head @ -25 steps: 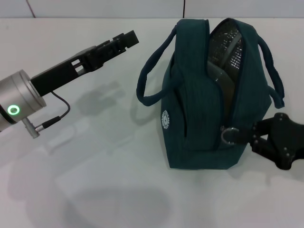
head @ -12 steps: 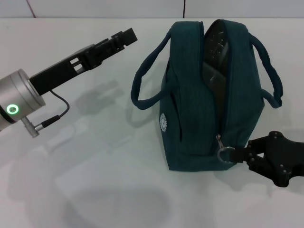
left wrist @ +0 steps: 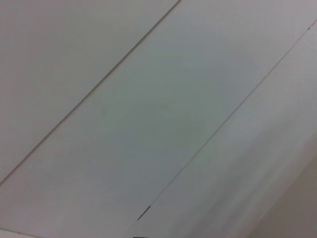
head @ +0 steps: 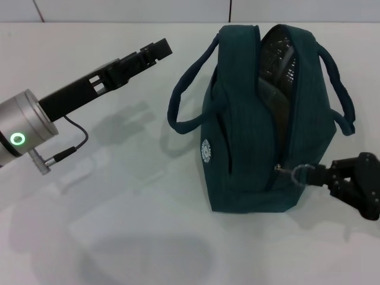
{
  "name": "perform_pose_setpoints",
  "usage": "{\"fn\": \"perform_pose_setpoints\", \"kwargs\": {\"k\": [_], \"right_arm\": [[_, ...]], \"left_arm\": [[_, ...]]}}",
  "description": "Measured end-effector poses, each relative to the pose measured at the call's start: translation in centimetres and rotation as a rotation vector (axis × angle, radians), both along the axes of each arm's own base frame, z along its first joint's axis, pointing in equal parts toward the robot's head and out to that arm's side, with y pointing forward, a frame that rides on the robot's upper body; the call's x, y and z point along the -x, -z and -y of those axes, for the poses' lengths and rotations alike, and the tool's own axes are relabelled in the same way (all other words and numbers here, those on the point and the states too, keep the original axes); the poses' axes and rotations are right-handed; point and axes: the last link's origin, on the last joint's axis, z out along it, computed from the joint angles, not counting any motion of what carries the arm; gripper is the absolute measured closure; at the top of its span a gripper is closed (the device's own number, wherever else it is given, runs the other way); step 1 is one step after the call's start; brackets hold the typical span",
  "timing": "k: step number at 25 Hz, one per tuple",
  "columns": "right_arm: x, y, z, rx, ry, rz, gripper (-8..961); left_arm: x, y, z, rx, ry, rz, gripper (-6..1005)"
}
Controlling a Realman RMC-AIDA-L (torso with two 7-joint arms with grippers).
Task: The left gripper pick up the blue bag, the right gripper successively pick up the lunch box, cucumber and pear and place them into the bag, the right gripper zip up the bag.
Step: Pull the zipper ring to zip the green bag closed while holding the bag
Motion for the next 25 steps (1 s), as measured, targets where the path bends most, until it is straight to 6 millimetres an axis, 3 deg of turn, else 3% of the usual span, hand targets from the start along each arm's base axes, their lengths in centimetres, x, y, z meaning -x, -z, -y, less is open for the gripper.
{"fn": "perform_pose_setpoints", "kwargs": {"k": [11, 20, 25], "right_arm": [[2.4, -1.2, -1.6, -0.092, -0.082, -0.107, 944], [4.9, -2.9, -5.3, -0.239, -0.107, -0.165, 944], [5.2, -2.3, -7.1, -0.268, -0.069, -0.116, 944]], "left_arm": [[0.3, 0.1, 0.1, -0.004, -0.013, 0.005, 290], [0.9, 0.1, 0.5, -0.023, -0.024, -0.002, 292], [1.4, 0.1, 0.8, -0.050, -0.028, -0.005, 293]]}}
